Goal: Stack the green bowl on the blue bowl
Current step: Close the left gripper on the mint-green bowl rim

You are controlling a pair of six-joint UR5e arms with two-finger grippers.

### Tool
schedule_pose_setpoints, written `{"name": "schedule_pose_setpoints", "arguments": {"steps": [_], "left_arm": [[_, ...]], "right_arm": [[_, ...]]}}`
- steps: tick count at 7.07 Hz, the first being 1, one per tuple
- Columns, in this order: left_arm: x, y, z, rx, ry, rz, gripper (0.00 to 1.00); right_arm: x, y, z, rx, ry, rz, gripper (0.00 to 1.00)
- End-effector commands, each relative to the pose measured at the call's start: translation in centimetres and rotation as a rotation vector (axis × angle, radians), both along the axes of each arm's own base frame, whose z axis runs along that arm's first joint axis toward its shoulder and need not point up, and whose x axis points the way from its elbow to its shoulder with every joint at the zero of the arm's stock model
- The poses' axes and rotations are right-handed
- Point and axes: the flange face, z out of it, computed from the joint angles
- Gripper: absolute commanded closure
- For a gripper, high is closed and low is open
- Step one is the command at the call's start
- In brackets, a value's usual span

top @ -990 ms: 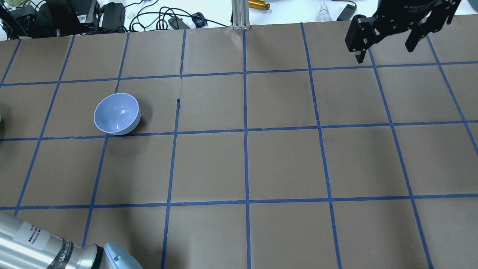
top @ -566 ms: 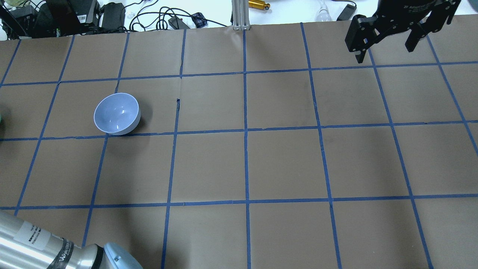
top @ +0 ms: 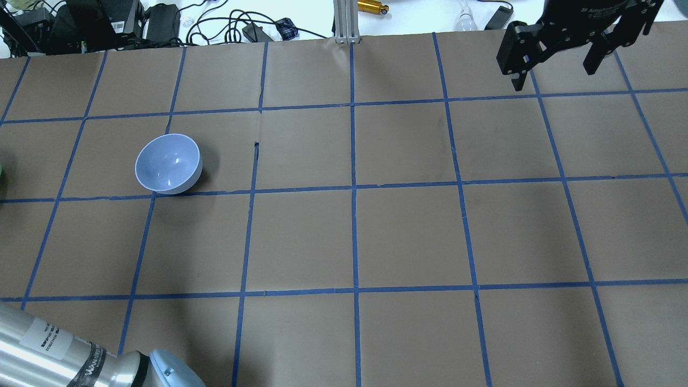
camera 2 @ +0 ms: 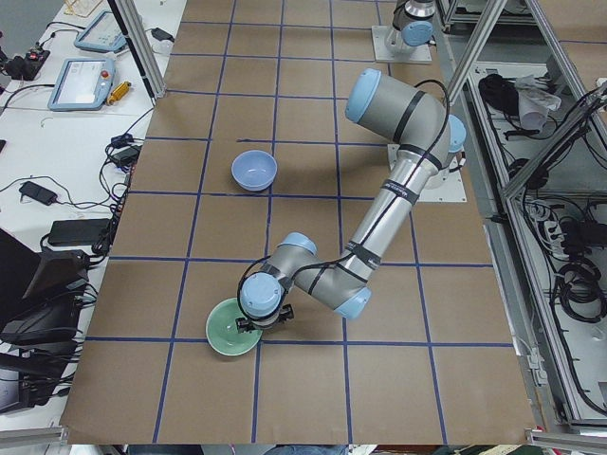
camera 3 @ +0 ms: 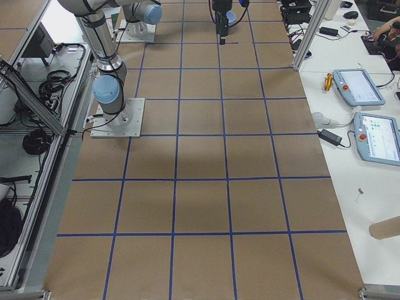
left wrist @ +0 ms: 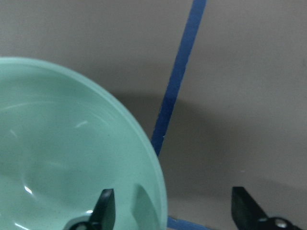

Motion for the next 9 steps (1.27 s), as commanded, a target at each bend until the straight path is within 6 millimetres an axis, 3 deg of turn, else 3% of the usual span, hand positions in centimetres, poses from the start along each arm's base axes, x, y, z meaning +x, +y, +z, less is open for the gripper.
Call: {"name": "schedule_pose_setpoints", "arguments": {"steps": [1, 2, 4, 7, 9], "left_arm": [[0.13, -0.09, 0.17, -0.009, -0.013, 0.000, 0.58], [0.13, -0.09, 0.18, -0.009, -0.014, 0.000, 0.68], [-0.04, -0.25, 0.29, -0.010, -0.015, -0.003, 0.73], [-0.12, -0.33, 0.65, -0.013, -0.020, -0.008, 0.98], [-0.03, -0.42, 0.80, -0.022, -0.031, -0.011, 1.00]], "right_arm": [[0.00, 0.00, 0.00, 0.000, 0.000, 0.000, 0.00], [0.00, 0.00, 0.00, 0.000, 0.000, 0.000, 0.00], [0.00, 0.00, 0.00, 0.000, 0.000, 0.000, 0.00], [0.00, 0.00, 0.00, 0.000, 0.000, 0.000, 0.00], [0.00, 0.00, 0.00, 0.000, 0.000, 0.000, 0.00]]}}
